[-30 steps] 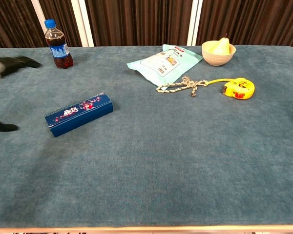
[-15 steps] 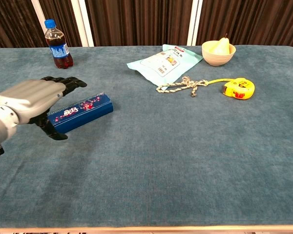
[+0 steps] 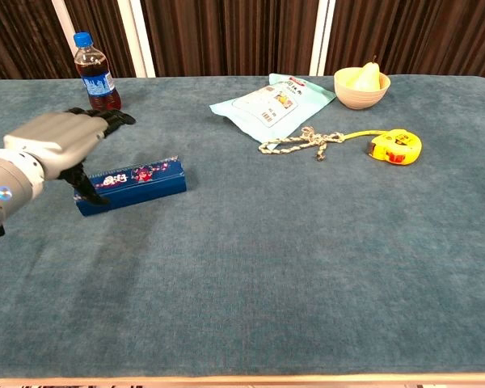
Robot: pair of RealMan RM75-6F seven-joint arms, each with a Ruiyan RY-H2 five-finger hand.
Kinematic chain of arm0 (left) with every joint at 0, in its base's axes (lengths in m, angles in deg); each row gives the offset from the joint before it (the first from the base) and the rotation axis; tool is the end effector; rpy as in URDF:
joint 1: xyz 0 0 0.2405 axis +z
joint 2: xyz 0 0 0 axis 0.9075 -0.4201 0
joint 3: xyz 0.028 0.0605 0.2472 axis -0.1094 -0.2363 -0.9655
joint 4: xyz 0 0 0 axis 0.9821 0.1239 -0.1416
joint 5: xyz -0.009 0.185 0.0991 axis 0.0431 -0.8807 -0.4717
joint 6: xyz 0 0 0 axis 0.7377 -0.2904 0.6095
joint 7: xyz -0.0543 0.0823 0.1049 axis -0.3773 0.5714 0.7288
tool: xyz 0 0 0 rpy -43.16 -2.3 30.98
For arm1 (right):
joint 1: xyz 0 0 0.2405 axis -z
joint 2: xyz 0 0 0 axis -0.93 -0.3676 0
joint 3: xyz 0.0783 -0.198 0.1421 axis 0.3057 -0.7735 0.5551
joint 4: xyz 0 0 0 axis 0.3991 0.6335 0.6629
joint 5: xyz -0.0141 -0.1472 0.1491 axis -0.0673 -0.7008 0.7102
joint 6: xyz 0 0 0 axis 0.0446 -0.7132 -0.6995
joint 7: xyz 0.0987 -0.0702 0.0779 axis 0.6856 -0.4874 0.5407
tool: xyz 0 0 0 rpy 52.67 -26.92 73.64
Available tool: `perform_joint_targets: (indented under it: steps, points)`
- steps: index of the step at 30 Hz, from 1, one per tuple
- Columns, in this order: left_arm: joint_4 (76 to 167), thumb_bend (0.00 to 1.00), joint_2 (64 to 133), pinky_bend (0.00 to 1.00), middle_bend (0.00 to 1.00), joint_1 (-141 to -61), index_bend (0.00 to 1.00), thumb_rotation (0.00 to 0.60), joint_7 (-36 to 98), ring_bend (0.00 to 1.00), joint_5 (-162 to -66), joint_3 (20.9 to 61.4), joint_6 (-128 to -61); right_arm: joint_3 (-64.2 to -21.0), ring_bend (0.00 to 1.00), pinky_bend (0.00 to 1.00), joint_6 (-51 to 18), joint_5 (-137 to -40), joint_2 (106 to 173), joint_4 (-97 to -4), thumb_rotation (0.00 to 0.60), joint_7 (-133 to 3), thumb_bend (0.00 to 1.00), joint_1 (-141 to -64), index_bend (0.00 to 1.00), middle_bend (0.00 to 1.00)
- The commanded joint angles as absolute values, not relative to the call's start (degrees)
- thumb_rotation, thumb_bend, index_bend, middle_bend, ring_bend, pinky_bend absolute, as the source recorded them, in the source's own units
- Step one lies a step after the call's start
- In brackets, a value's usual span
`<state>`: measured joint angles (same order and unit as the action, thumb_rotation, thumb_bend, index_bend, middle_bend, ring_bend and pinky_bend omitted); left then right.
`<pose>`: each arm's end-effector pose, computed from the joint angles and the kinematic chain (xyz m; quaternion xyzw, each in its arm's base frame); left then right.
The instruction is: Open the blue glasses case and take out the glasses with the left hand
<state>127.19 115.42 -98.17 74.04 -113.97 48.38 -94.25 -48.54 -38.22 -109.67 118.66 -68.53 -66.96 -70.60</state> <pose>-0.1784 0.3269 -0.0385 -0.7058 -0.3280 -0.2966 0.5534 -0.3250 -0.1713 0.1761 0.5731 -0.3880 0.3659 0.6222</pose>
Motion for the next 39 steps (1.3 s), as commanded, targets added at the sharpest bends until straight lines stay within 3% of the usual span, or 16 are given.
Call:
perform_joint_targets:
  steps: [1,12,23,33,39]
  points:
    - [126.24,0.12,114.26,0.0,0.0,-98.31,0.0,0.6,73.29,0.0,-113.55,48.5,-94.04,-48.48,0.0,0.21,-38.21,-109.51,118.69,-68.59,0.6,-67.05,0.13,-70.59,0.0,0.0]
    - [126.44,0.15,111.2,0.0,0.0,-97.9,0.0,0.6,69.69,0.0,-112.32,48.08,-93.12,-48.41,0.0,0.21,-38.29,-109.28,118.74,-68.91,0.6,-67.46,0.13,-70.51,0.0,0.0]
    - [135.47,0.22,103.39,0.03,0.15,-98.42,0.0,0.6,67.53,0.0,-111.67,46.38,-88.48,-48.39,0.0,0.21,-38.17,-109.22,118.69,-68.96,0.6,-67.25,0.13,-70.53,0.0,0.0]
    - [135.28,0.23,101.68,0.04,0.19,-102.28,0.0,0.6,70.48,0.0,-106.0,45.8,-83.29,-48.35,0.0,0.21,-38.0,-108.98,118.71,-69.0,0.6,-67.43,0.14,-70.56,0.0,0.0]
    - [133.95,0.29,102.19,0.04,0.21,-104.26,0.0,0.6,71.66,0.0,-104.52,45.05,-82.21,-48.29,0.0,0.21,-37.87,-108.81,118.73,-69.02,0.6,-67.53,0.14,-70.61,0.0,0.0]
